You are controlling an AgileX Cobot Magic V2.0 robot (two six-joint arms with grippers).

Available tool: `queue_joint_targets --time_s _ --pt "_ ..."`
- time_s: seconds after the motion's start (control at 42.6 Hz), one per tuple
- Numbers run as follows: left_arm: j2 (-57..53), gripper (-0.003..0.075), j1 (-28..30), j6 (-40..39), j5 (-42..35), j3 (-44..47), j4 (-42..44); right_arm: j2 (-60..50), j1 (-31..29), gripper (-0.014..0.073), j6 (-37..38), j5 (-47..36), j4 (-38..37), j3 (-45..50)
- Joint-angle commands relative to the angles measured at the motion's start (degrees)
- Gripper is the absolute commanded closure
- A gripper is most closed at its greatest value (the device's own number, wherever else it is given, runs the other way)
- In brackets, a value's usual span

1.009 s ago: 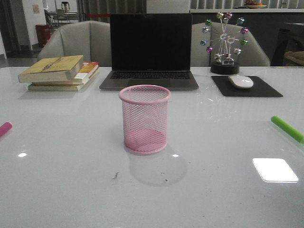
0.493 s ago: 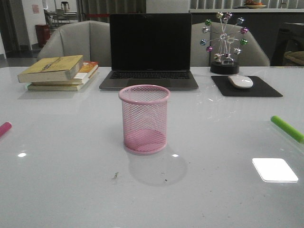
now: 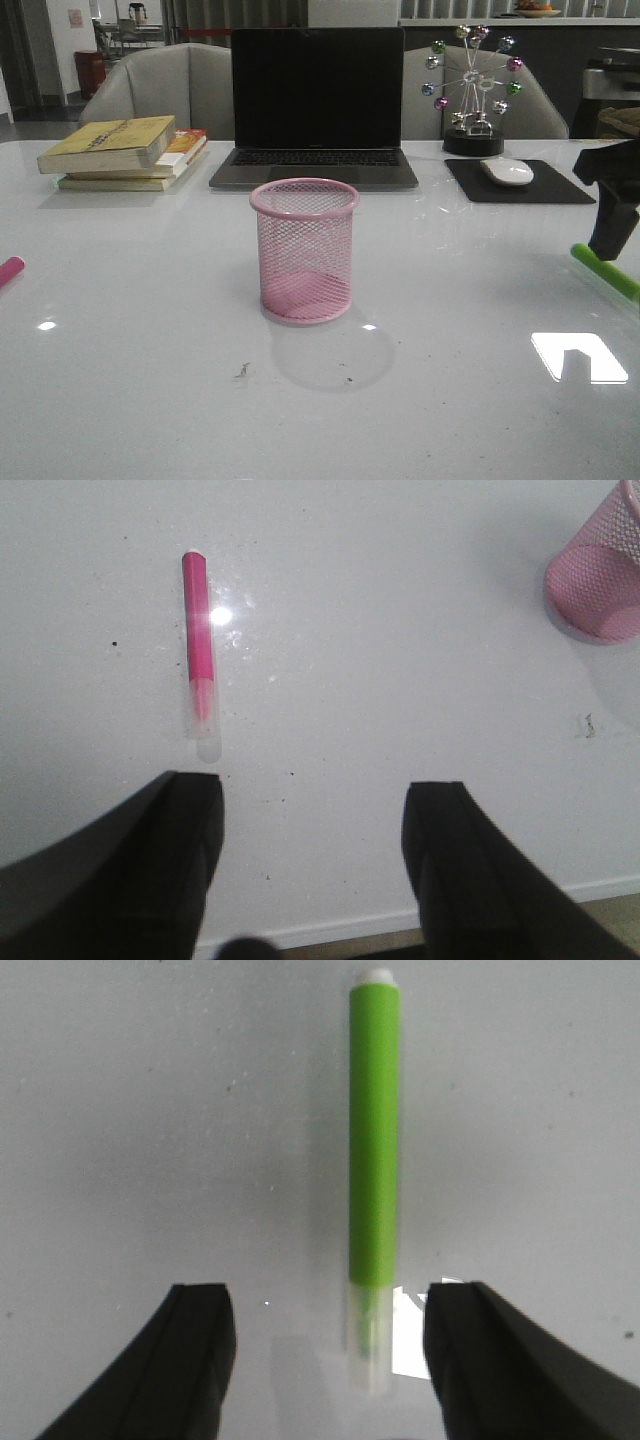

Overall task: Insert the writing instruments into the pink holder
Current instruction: 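Lower the right gripper over the green marker and grasp it, then lift the green marker and carry it above the pink mesh holder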

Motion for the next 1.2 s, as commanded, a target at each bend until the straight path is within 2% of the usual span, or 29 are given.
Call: queue_joint_targets --time_s 0.0,0.352,0.657,0.704,0.868,0.986,1.173 --pt "-0.11 0.0267 -0.45 -0.05 -3.9 -1.64 0.0 1.45 -0.01 0.0074 -0.77 0.28 -1.35 -6.18" --pt "-0.11 0.0267 -0.45 -0.05 -3.93 -1.64 0.0 10.87 -0.01 0.0074 -0.72 4.98 -3.85 -17.49" --pt "-0.11 0.0267 -0.45 -0.05 -3.93 -1.64 0.0 13.64 -0.01 0.0083 -0.72 3.86 -5.68 -18.88" --pt "-0.11 0.0267 -0.45 -0.05 -3.93 -1.64 0.0 13.83 -0.01 0.0106 -0.72 3.86 -5.68 -18.88" --pt "-0.11 0.0267 -0.45 -0.05 -3.93 -1.64 0.0 13.8 -0.01 0.0301 -0.72 4.26 -5.01 -18.88" --pt "-0.11 0.0267 -0.45 -0.05 -3.93 -1.64 0.0 13.02 -0.01 0.0392 -0.72 4.15 -3.4 -18.88" --pt "-0.11 0.0267 -0.45 -0.05 -3.93 -1.64 0.0 9.15 -0.01 0.0419 -0.72 3.86 -0.08 -18.76"
